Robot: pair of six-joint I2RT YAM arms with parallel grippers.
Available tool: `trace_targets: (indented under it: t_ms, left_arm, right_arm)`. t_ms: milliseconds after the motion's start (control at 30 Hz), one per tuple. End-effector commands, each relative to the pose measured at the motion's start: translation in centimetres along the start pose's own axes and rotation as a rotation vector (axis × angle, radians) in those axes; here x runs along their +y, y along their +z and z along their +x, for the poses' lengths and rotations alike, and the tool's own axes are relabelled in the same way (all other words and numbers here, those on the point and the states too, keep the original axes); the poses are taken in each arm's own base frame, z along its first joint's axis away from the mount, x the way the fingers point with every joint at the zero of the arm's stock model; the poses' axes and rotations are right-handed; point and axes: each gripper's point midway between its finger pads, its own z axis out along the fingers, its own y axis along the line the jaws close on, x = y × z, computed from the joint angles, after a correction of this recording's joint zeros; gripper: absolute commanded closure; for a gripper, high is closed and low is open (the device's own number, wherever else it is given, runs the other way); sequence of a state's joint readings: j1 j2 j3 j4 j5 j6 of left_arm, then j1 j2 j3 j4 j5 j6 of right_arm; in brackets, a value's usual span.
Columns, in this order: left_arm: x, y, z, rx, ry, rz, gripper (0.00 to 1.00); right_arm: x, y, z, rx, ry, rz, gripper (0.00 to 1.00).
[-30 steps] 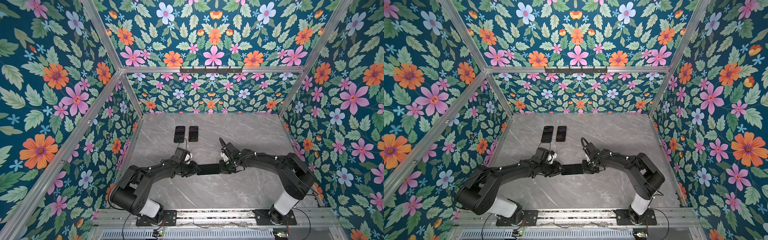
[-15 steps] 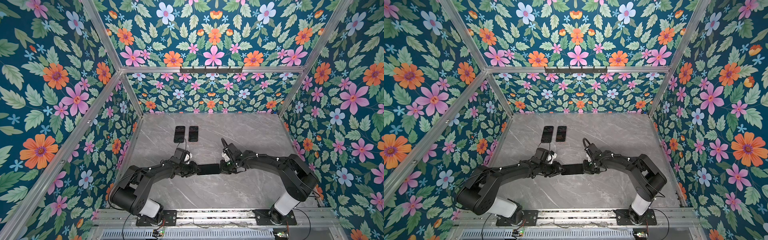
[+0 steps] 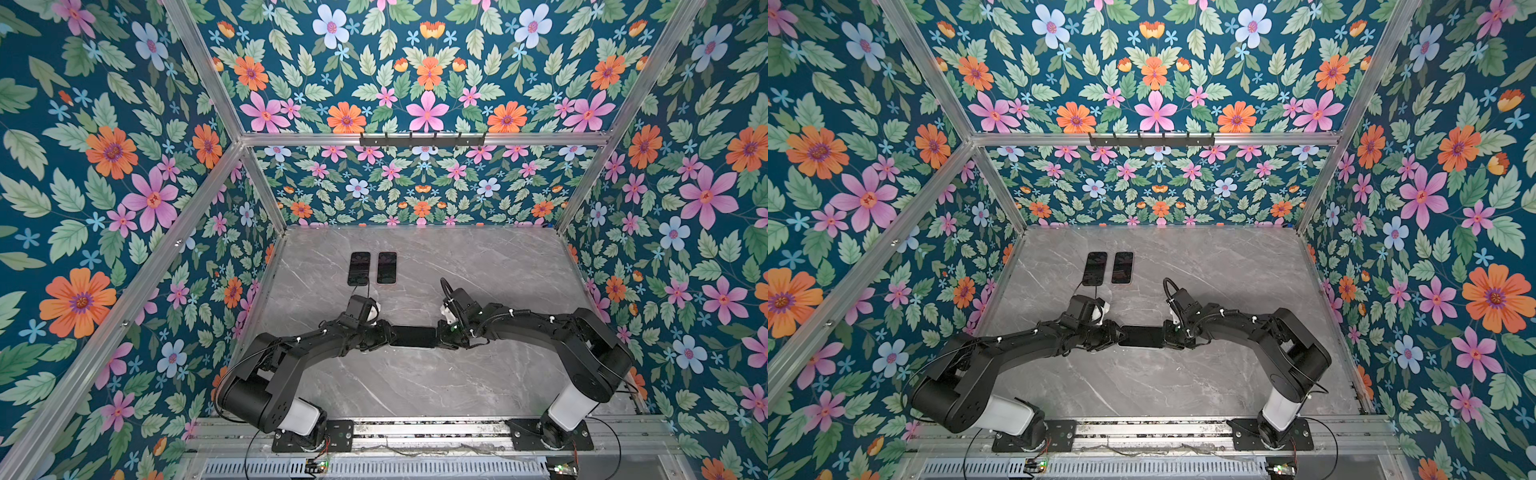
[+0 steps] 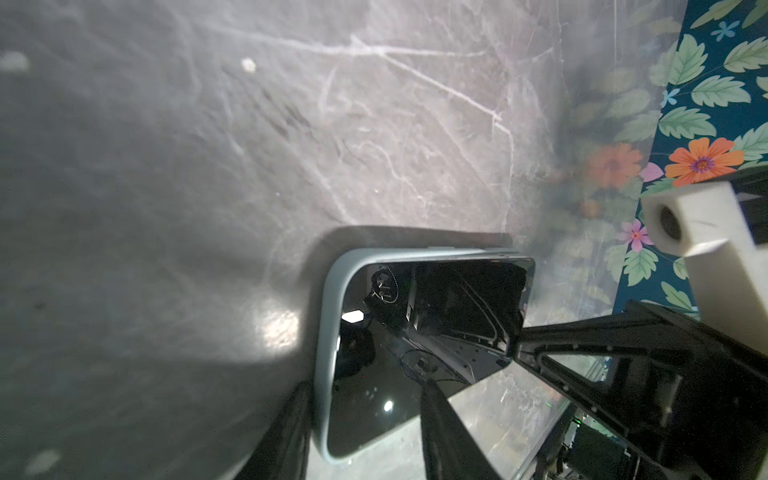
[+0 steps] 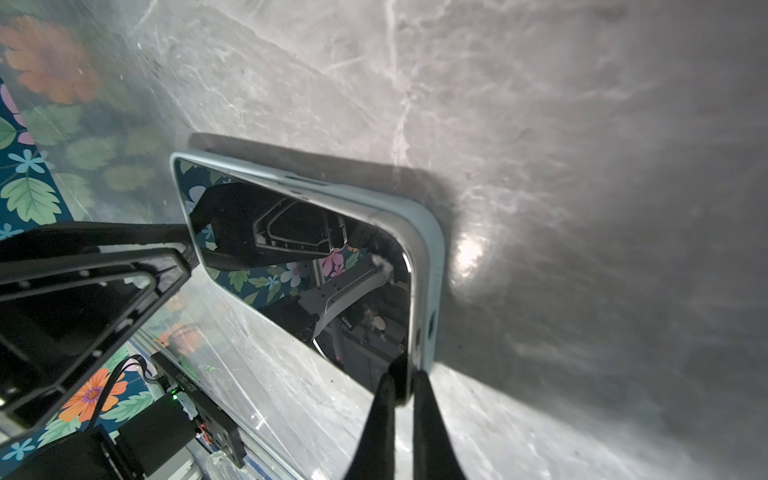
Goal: Put the phone into the phone case
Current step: 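Hold the case with the left gripper while the right presses the phone edge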
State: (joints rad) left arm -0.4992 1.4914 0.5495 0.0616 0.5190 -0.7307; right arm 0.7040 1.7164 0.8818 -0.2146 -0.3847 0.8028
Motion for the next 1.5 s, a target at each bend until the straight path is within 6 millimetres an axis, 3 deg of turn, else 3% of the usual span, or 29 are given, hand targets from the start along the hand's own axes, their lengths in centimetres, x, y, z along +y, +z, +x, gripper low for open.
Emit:
trace_targets:
  t_ms: [0,300,433,500,567,667,767,1000,1133,1467]
  left_arm:
    - [0.8,0.5,2.6,0.099,-0.040,-0.017,0.55]
    - [1.1,0.4,2.9,0.100,-0.033,-0.039,0.56]
    - [3.5,-1.5,2.0,0.060,-0.041,-0.142,0.53]
    - [4.5,-2.5,1.7,0.039,-0.054,-0.180,0.47]
    - [4.4,-3.2,1.8,0.024,-0.054,-0.184,0.41]
    - [3.2,-3.7,2.5,0.017,-0.061,-0.126,0.38]
    - [2.0,-4.1,3.5,-0.001,-0.056,-0.081,0.34]
    - [-2.3,-1.3,4.9,0.023,-0.021,0.035,0.37]
    - [-2.7,0.0,4.6,0.024,-0.024,0.044,0.41]
    - [-2.9,1.6,2.9,0.024,-0.005,0.019,0.49]
  right_arm:
    - [0.5,1.6,1.8,0.070,-0.012,-0.037,0.93]
    - [0.7,1.6,2.0,0.072,-0.019,-0.025,0.93]
    - [-0.4,-1.2,1.6,0.026,-0.063,0.069,0.91]
    - [-0.1,-3.8,0.6,-0.027,-0.110,0.090,0.88]
    - [0.3,-5.3,-0.4,-0.070,-0.161,0.101,0.83]
    - [1.2,-5.9,-2.3,-0.102,-0.229,0.092,0.76]
    - [2.9,-5.6,-4.2,-0.113,-0.303,0.059,0.64]
    - [4.1,-0.6,-6.3,0.014,-0.386,0.028,0.47]
    - [3.7,0.6,-5.8,0.069,-0.390,0.021,0.45]
    - [2.4,0.1,-1.9,0.127,-0.338,-0.029,0.54]
